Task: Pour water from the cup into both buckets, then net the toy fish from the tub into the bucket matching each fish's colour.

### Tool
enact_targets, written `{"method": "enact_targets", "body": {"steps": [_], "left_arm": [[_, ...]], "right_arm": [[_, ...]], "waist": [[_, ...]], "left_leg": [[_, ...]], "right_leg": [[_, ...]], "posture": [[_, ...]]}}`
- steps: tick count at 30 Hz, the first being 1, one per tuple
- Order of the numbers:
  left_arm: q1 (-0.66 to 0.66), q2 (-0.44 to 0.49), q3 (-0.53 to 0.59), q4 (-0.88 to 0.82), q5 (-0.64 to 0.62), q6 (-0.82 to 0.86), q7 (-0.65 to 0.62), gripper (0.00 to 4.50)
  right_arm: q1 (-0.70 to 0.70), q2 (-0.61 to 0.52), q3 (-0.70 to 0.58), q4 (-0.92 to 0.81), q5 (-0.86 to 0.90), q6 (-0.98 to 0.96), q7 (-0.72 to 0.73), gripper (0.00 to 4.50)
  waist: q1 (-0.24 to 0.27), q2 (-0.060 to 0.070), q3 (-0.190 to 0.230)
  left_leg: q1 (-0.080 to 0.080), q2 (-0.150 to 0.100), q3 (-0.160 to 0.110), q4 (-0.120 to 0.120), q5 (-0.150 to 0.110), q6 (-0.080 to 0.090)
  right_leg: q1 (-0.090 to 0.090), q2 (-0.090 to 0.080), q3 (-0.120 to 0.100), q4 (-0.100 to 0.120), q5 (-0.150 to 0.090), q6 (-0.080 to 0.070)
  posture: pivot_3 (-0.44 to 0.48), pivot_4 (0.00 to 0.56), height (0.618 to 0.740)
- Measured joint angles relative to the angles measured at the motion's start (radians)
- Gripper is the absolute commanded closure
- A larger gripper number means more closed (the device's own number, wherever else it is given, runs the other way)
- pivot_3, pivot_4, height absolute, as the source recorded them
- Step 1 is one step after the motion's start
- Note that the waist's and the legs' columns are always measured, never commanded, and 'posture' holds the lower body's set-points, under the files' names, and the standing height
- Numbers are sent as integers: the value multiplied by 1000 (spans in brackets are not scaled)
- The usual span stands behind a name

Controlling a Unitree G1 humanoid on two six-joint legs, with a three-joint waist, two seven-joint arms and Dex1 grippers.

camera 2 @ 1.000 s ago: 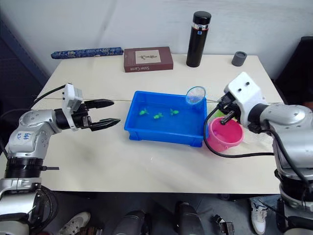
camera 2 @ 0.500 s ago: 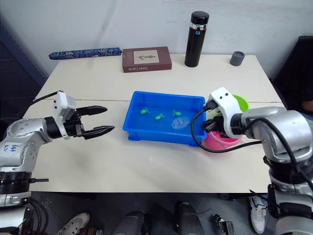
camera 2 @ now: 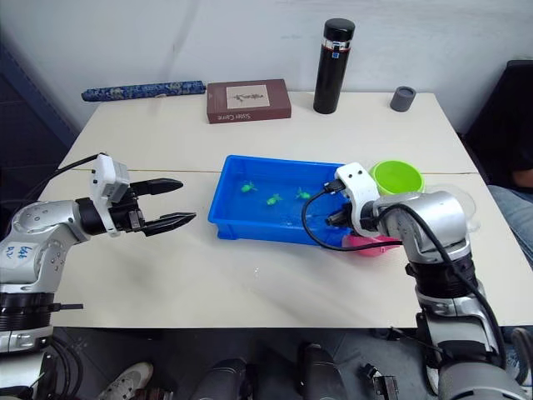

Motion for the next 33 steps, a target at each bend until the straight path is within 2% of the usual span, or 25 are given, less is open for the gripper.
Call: {"method": "enact_targets", "body": {"steps": [6, 11, 19, 26, 33], "left_arm": [[-2, 4, 0, 0, -2, 0, -2, 17], [-4, 5, 0, 0, -4, 0, -4, 17], [-53, 3, -25, 14, -6, -2, -24, 17], [-87, -20, -61, 52, -2, -25, -39, 17], [-108, -26, -84, 91, 9, -48, -53, 17]], "right_arm": [[0, 9, -12, 5, 0, -55, -23, 4500], [17, -15, -55, -87, 45, -50, 4, 4500], [96, -70, -123, -188, 119, -55, 49, 4500], [156, -78, -193, -251, 158, -87, 63, 4500], [215, -82, -208, -291, 202, -118, 73, 4500]], "waist": [[1, 0, 0], [1, 0, 0], [2, 0, 0], [2, 0, 0], [2, 0, 0]], "left_leg": [[0, 0, 0, 0, 0, 0], [0, 0, 0, 0, 0, 0], [-1, 0, 0, 0, 0, 0], [-1, 0, 0, -1, 0, 0], [-1, 0, 0, -1, 0, 0]], "right_leg": [[0, 0, 0, 0, 0, 0], [0, 0, 0, -1, 0, 0], [0, 0, 0, -1, 0, 0], [0, 0, 0, -1, 0, 0], [0, 0, 0, -1, 0, 0]], "posture": [[0, 150, 740], [0, 150, 740], [0, 150, 740], [0, 150, 740], [0, 150, 740]]}}
